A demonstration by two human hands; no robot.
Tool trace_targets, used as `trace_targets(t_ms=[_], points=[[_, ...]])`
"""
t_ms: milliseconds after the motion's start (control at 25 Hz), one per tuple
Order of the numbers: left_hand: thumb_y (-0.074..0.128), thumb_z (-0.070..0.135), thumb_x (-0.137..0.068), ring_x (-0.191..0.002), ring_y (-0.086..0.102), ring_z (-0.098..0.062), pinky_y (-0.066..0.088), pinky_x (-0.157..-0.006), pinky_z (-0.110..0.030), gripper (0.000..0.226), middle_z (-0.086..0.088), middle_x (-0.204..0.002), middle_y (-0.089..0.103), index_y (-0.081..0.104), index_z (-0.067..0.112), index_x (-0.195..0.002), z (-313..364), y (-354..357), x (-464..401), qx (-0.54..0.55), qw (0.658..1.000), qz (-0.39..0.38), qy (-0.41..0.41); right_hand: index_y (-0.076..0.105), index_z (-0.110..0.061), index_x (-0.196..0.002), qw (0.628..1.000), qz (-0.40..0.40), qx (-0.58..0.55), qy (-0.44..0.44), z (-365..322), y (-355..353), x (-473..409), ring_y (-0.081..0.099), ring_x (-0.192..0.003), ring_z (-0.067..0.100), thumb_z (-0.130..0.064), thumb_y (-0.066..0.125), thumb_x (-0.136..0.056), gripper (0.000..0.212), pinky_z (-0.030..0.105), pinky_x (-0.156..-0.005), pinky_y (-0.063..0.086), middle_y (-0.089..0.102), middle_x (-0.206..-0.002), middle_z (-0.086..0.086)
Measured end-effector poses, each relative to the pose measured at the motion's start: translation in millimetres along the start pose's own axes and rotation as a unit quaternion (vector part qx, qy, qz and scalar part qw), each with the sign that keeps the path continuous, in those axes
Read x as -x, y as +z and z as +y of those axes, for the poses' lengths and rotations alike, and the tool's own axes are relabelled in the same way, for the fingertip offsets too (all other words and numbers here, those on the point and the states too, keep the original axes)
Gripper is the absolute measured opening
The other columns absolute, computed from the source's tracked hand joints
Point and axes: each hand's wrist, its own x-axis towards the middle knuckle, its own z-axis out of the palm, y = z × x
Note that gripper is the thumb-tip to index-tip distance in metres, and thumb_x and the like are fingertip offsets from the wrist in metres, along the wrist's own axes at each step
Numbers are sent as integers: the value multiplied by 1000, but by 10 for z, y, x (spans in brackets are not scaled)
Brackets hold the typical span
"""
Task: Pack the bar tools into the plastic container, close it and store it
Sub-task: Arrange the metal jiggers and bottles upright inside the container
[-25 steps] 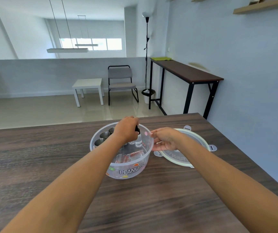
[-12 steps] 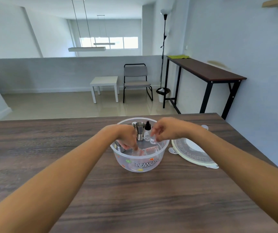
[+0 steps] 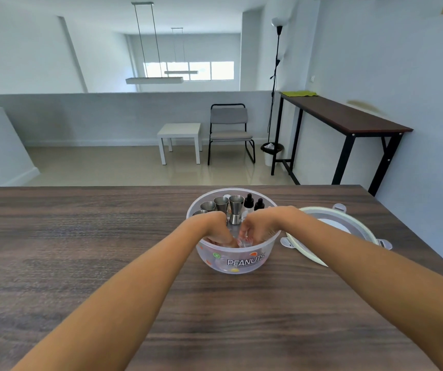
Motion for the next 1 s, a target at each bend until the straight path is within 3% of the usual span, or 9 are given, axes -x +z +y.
trace_targets(t_ms=[120, 240, 360, 560, 800, 1000], points=[[75, 32, -67, -73, 66, -17, 58, -73, -27, 26, -1, -77, 67, 65, 11, -78, -21, -57, 15, 55, 998, -19, 1, 60, -24, -114, 999, 28, -16, 11, 37, 3, -9, 54, -92, 16, -22, 68, -73, 42, 26, -78, 43, 58, -98, -5], [76, 29, -61, -63, 62, -15, 55, -64, -26, 25, -1, -71, 65, 62, 12, -73, -52, -148, 66, 47, 999, -7, 8, 52, -17, -112, 997, 75, -16, 29, 104, -32, 13, 51, -89, 19, -26, 74, -66, 52, 29, -73, 43, 52, -97, -3], [79, 31, -60, -80, 60, -21, 53, -72, -32, 40, -5, -86, 63, 63, 8, -88, -67, -154, 104, -16, 999, 47, 15, 49, -14, -107, 993, 108, -32, 38, 153, -59, 37, 50, -84, 20, -25, 77, -62, 54, 27, -58, 40, 53, -96, 1], [76, 28, -67, -97, 60, -27, 49, -73, -31, 45, -12, -106, 65, 64, 5, -103, -34, -72, 111, -78, 991, 99, 35, 52, -13, -113, 986, 147, -55, 53, 136, -15, 8, 52, -90, 20, -29, 81, -63, 60, 29, -71, 43, 55, -103, 3], [81, 34, -64, -105, 60, -26, 53, -89, -37, 59, -7, -113, 64, 62, 10, -115, -70, -106, 166, -114, 985, 116, 60, 48, -13, -130, 986, 158, -45, 38, 114, -30, 82, 55, -107, 23, -31, 80, -68, 72, 31, -84, 45, 57, -118, 5], [78, 21, -67, -93, 51, -16, 47, -82, -27, 28, 3, -94, 47, 75, 20, -95, -201, -229, 276, -89, 978, 148, 119, 71, -23, -101, 981, 191, -2, -14, 197, -96, 263, 53, -77, 14, -18, 72, -72, 29, 23, -69, 41, 54, -76, -8]])
